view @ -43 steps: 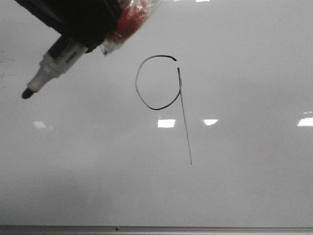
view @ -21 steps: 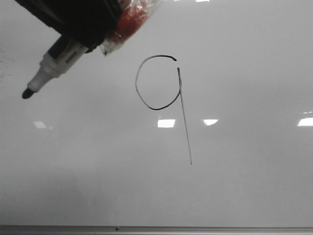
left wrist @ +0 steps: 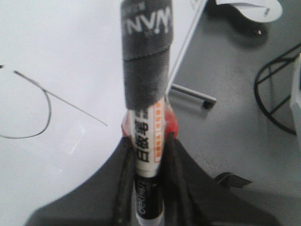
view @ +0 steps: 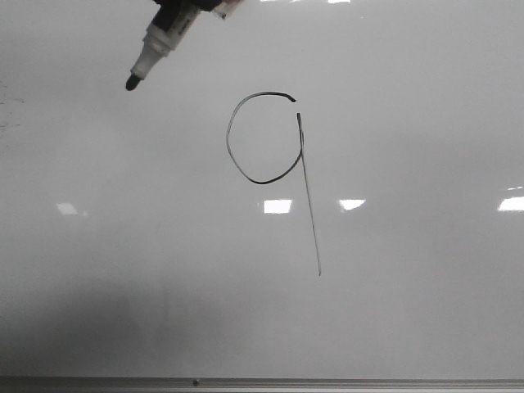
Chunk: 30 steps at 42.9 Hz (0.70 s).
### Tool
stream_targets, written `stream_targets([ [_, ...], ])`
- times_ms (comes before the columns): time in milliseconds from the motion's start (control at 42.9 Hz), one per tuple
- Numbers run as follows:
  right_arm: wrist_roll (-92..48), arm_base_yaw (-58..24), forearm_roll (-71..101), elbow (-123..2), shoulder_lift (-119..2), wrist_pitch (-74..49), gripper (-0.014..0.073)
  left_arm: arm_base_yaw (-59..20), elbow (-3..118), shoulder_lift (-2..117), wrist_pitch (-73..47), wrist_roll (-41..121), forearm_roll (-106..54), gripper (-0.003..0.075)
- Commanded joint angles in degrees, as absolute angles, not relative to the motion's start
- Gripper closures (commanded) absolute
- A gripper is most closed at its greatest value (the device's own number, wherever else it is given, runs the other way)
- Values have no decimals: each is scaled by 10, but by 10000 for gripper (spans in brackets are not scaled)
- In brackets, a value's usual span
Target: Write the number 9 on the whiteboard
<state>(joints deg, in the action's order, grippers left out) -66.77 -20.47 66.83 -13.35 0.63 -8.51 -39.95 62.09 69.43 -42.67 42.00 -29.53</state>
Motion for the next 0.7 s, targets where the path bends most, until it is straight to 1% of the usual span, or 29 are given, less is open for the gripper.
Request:
stream_targets([
  [0,-668,-201,680,-148,16,-68,663,-378,639,680,-366,354,-293,739],
  [140,-668,-201,680,-148,16,-68,663,-308,639,680,-363,290,-293,739],
  [257,-668,-201,680,-148,16,-68,663,-241,639,680,-374,282,-293,739],
  [397,-668,-201,680,-148,16,-68,663,-177,639,680,-377,280,-275,739],
  [443,-668,-201,680,-148,16,-68,663,-158,639,680,-377,265,-253,739],
  [676,-668,-201,680,-148,16,-68,663,-81,629,680,-358,34,-11,739],
])
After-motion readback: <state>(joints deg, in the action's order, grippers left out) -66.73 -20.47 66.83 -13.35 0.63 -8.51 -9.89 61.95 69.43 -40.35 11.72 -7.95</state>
